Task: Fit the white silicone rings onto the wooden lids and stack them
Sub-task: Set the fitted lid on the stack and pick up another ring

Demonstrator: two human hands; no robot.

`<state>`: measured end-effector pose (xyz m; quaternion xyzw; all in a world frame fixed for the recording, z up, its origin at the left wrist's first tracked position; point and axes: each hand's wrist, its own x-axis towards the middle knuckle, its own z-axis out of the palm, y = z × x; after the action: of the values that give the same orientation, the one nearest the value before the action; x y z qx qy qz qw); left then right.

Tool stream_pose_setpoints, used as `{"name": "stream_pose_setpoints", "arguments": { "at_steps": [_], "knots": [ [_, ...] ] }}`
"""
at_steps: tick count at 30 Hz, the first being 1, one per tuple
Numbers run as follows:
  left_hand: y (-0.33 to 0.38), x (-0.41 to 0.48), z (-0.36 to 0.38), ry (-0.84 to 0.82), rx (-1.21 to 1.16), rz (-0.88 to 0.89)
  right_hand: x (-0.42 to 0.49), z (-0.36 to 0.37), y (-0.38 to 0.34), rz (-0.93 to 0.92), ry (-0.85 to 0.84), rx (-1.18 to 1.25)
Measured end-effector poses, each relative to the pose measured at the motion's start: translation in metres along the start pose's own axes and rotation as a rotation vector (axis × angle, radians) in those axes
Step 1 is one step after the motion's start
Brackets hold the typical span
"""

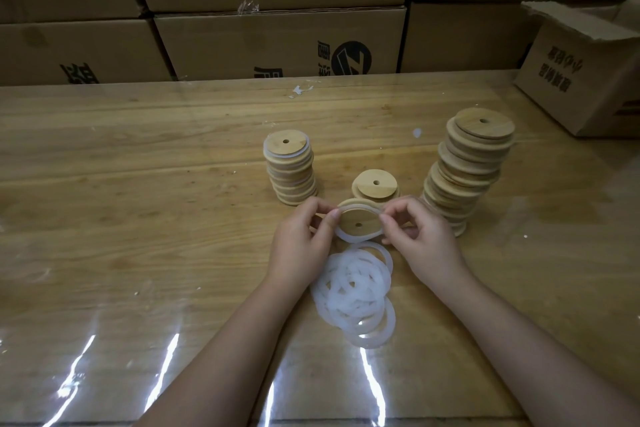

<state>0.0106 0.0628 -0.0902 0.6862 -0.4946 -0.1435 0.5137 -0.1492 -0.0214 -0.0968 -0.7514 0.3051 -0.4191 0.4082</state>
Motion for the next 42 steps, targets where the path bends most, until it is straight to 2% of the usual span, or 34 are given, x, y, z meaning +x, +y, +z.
{"name": "stream_pose_setpoints", "arguments": {
  "at_steps": [12,21,36,42],
  "knots": [
    [0.004,0.001,-0.002,-0.010,-0.085,-0.024,-0.001,-0.001,0.000,0.095,-0.035,0.041],
    [0.006,-0.001,-0.002,-0.042,-0.114,0.193,0.000,0.001,-0.003,0.012,-0.078,0.063],
    [0.004,0.009,-0.004,-0.053,-0.289,0.011,0.002,0.002,0.001,-0.021,-0.063,-0.072],
    [0.002,0.011,-0.003,-0.047,-0.372,-0.043,0.003,0.002,0.002,0.041,-0.110,-0.089]
  ]
}}
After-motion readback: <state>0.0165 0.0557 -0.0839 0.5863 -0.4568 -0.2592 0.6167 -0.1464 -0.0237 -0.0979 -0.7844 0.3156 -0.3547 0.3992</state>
